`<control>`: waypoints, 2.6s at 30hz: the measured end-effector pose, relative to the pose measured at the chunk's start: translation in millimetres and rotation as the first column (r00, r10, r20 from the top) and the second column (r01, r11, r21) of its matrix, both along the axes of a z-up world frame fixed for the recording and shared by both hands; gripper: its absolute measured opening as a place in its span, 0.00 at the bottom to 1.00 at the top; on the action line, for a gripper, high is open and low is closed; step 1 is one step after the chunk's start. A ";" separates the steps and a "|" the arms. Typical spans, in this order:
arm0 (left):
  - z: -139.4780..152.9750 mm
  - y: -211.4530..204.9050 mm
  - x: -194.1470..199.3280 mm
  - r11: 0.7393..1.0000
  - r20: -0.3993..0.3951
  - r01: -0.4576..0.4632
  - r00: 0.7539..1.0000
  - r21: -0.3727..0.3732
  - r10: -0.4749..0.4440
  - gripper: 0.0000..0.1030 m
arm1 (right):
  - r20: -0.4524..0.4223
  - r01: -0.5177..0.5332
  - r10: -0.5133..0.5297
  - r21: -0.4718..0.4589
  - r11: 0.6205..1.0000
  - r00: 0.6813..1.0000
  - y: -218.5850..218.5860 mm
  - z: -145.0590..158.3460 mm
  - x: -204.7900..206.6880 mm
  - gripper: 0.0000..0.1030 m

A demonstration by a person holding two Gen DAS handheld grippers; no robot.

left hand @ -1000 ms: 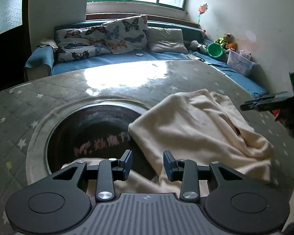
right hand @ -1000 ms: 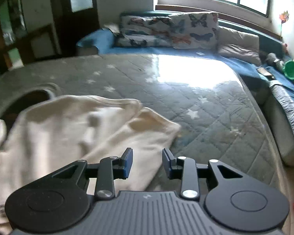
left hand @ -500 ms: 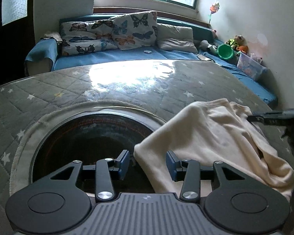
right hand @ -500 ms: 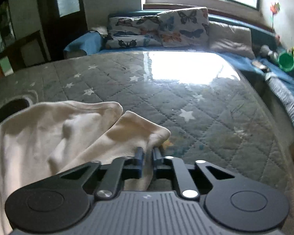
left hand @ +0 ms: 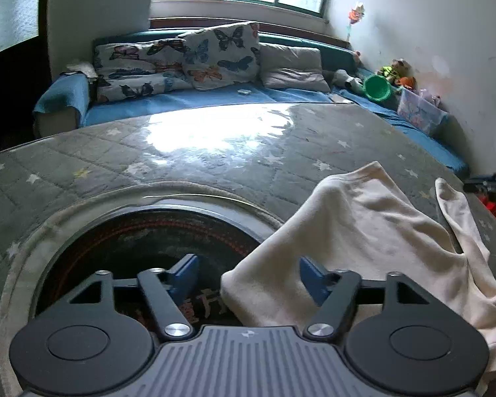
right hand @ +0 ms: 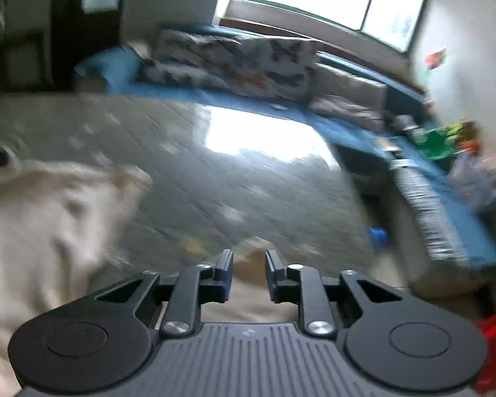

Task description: Fold clothes

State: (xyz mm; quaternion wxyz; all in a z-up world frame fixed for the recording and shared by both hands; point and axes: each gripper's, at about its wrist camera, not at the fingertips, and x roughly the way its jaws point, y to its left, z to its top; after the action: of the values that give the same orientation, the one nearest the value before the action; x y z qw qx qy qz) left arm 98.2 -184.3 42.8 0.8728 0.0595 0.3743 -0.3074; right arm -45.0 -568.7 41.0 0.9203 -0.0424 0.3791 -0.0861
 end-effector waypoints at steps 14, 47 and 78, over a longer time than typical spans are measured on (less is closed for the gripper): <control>-10.1 -23.6 -0.5 0.995 0.040 0.095 0.995 -0.001 -0.095 0.07 | 0.015 -0.204 0.206 0.238 0.950 0.978 58.5 -0.1 46.4 0.29; -2.7 -48.0 -47.0 0.977 -0.056 0.196 0.978 -0.078 -0.201 0.53 | 0.048 -0.156 0.149 0.269 0.950 0.988 47.7 -4.3 59.3 0.34; 1.6 -44.5 24.4 0.970 0.324 -0.027 0.944 0.240 -0.054 0.06 | -0.042 -0.123 0.142 0.297 0.947 0.989 42.2 -35.6 108.0 0.10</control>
State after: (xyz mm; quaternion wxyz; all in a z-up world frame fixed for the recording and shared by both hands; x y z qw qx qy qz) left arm 122.6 -228.8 44.4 0.9070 0.2181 0.2579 -0.2515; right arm 63.0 -526.5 5.4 0.9078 0.0667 0.4125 0.0344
